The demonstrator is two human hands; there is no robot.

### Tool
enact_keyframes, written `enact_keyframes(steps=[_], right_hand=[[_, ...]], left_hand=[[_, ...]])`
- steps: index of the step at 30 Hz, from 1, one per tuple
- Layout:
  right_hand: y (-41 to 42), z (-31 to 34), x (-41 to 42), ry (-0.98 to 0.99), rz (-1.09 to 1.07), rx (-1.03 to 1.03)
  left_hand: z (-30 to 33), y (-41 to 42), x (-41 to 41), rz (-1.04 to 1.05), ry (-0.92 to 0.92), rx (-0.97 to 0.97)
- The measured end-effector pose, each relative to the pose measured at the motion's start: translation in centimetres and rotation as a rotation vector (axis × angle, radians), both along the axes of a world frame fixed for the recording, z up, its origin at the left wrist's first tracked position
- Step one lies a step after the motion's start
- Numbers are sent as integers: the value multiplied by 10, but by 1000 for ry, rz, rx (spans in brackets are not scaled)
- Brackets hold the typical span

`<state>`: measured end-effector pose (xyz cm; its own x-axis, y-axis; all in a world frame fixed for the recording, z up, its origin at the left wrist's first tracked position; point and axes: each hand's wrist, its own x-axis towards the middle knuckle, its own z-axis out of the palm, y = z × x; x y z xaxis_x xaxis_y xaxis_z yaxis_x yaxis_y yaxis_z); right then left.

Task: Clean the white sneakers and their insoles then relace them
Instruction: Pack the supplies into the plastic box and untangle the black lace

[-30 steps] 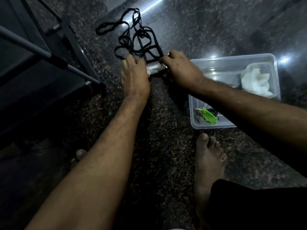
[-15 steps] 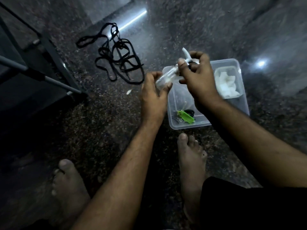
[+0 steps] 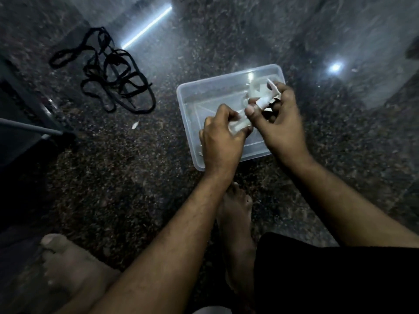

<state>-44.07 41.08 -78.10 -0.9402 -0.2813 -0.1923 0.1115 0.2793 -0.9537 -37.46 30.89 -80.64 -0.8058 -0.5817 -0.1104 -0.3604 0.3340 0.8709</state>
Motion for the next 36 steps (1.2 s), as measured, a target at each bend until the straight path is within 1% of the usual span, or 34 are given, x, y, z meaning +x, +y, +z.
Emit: enact_keyframes(steps=[2,5,7,13,17,22,25,29,36], right_hand=[[13,-5,8,107,21,120],[34,-8,9,237,-12,266],[46,-10,4,251,-24,319],[67,-26,-2,246,20,458],[67,-29,-1,287,49,448],[63,-15,-1,426,-1,444],[56,0,-1,516,15,446],[45,14,2,638,108,565],[17,15,5,623,129,524]], left_hand=[[-3,8,-4,-76,-12,26],[-7,17,-7,-243,-85,-25],[-7,20,-9,-291,-118,-24],[-4,24,-11,-326,-166,-7],[-3,19,-11,-289,-176,-15],[3,11,-9,-249,-152,-35],[9,8,-6,-239,-136,-32],[17,9,1,-248,-124,-34],[22,-8,15,-189,-112,-47]])
